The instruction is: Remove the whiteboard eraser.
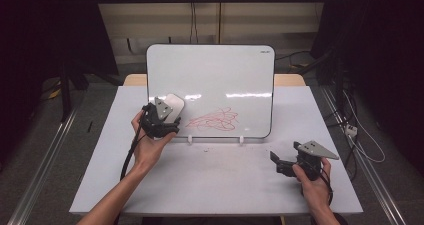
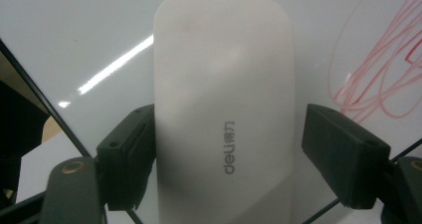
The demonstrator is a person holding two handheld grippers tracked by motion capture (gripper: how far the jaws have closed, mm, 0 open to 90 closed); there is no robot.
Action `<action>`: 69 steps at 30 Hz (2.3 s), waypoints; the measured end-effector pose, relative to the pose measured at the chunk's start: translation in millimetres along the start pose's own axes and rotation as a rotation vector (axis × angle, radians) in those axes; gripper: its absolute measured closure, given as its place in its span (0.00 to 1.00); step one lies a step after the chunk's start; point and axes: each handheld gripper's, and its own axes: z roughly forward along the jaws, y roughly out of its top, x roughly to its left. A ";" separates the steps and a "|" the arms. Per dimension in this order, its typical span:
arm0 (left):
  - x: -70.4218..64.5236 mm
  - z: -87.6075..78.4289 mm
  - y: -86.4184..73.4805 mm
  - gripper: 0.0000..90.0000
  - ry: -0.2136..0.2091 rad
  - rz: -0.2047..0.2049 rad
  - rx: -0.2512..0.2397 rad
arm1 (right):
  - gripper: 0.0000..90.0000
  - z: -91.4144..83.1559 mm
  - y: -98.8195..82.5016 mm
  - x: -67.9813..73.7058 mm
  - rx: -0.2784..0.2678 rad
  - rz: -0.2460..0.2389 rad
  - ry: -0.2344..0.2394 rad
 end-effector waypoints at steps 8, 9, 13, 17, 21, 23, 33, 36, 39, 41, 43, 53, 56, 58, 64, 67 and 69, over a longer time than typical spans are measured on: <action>2.9 3.3 -2.0 0.33 0.005 0.001 0.019 | 0.06 -0.9 0.0 0.7 -0.001 -0.005 0.002; 2.6 4.0 -2.1 0.33 0.010 -0.002 0.014 | 0.06 -1.0 0.1 0.7 -0.001 -0.005 0.001; 3.4 3.4 -2.1 0.34 0.006 -0.010 0.010 | 0.06 -1.0 0.1 0.6 -0.001 -0.006 -0.002; 4.5 2.8 -2.2 0.34 -0.006 -0.014 0.012 | 0.06 -1.3 0.2 0.8 -0.002 -0.008 -0.005; 5.8 2.2 -2.0 0.34 -0.016 -0.016 0.017 | 0.06 -2.3 0.1 1.0 -0.004 -0.005 -0.004; 6.3 2.8 -2.7 0.34 -0.012 -0.024 0.004 | 0.06 -2.4 0.1 0.8 -0.006 -0.007 -0.003; 16.9 1.3 -3.9 0.34 -0.080 -0.104 -0.026 | 0.06 -2.2 0.3 1.1 -0.004 -0.005 -0.007; 18.4 0.5 -4.3 0.34 -0.091 -0.109 -0.029 | 0.06 -2.4 0.5 1.1 -0.004 -0.005 -0.008; 19.7 -0.3 -5.4 0.34 -0.109 -0.133 -0.042 | 0.06 -2.2 0.6 0.8 -0.002 -0.001 -0.010; 20.7 -1.0 -7.4 0.34 -0.120 -0.149 -0.047 | 0.06 -1.9 0.8 0.8 -0.002 0.002 -0.009; 21.4 -1.8 -8.9 0.34 -0.127 -0.158 -0.053 | 0.06 -1.5 1.2 1.6 -0.005 0.001 -0.007; 32.8 -23.7 -4.5 0.34 -0.163 -0.212 -0.142 | 0.06 -1.0 1.3 1.6 -0.003 0.000 -0.006; 31.8 -29.7 -3.2 0.34 -0.164 -0.212 -0.150 | 0.06 -1.4 1.3 1.4 -0.005 -0.001 -0.005; 30.4 -33.1 -3.0 0.34 -0.174 -0.206 -0.154 | 0.07 -1.4 1.2 1.3 -0.006 -0.002 -0.006; 22.9 -40.5 0.4 0.34 -0.179 -0.182 -0.170 | 0.06 -2.1 1.0 1.1 -0.005 0.000 -0.004; 20.0 -41.7 2.0 0.34 -0.184 -0.163 -0.176 | 0.07 -2.0 1.0 1.0 -0.005 0.000 -0.002; 18.5 -42.5 2.7 0.34 -0.184 -0.161 -0.168 | 0.07 -1.8 1.0 1.1 -0.006 -0.001 -0.001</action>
